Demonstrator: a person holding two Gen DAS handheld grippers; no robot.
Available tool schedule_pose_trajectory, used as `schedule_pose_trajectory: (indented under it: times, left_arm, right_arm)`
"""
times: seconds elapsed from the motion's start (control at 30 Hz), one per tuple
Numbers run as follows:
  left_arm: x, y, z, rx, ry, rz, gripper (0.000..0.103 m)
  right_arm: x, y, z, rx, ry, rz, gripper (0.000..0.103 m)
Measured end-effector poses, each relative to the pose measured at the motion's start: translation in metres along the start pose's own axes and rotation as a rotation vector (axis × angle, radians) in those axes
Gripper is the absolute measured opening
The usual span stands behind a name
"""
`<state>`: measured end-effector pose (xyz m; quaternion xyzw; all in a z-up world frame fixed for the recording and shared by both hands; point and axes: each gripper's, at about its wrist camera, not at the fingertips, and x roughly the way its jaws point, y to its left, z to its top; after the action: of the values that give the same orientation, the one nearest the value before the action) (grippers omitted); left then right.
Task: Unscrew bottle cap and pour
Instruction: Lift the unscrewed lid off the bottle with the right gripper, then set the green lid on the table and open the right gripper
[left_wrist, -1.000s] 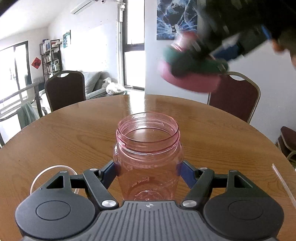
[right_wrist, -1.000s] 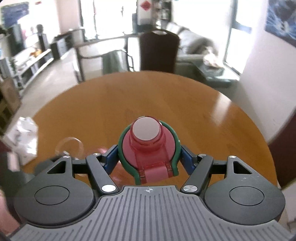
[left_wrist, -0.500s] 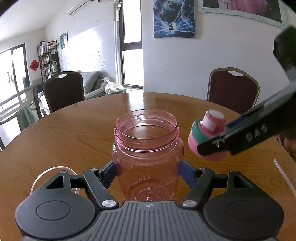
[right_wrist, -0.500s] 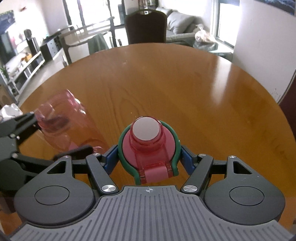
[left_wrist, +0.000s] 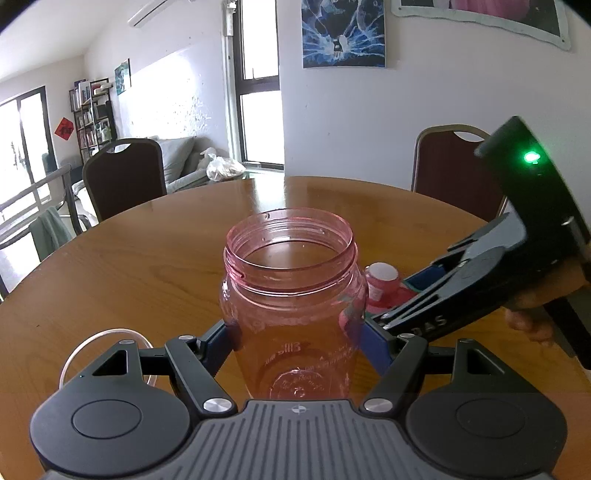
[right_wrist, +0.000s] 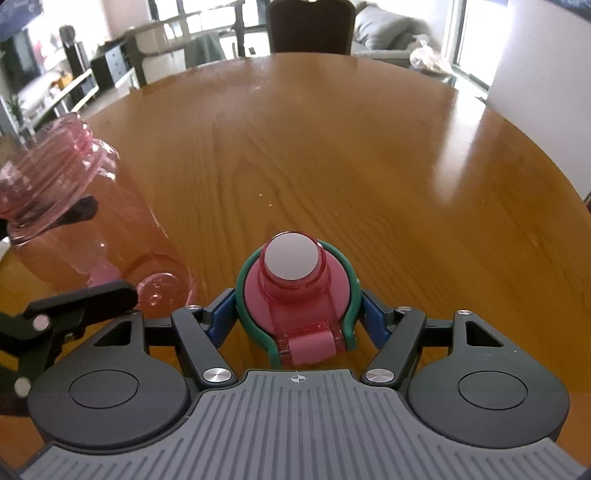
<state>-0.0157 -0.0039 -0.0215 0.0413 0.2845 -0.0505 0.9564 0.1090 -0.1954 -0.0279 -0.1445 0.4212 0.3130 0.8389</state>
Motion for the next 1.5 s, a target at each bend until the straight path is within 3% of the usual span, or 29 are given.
schedule_pose_trajectory:
  times: [0.27,0.4,0.83,1.1,1.5]
  left_arm:
    - [0.002,-0.007,0.001,-0.003,0.008,0.006,0.072]
    - [0.003,-0.008,0.001,-0.003,0.012,0.006,0.072]
    - [0.004,-0.013,-0.001,0.008,0.022,0.003,0.072]
    - [0.006,-0.015,-0.004,0.031,0.016,0.006,0.072]
    - [0.005,-0.019,-0.007,0.041,-0.001,0.010,0.074]
  right_arm:
    - [0.003,0.003,-0.007,-0.030,0.026,-0.001,0.073]
    - [-0.001,0.004,-0.009,-0.029,0.028,0.010,0.086]
    - [-0.075,0.027,-0.010,-0.086,-0.083,-0.065,0.092]
    - [-0.120,0.037,-0.021,-0.024,-0.112,0.004,0.092]
    - [-0.127,0.044,-0.045,0.100,-0.161,0.068,0.092]
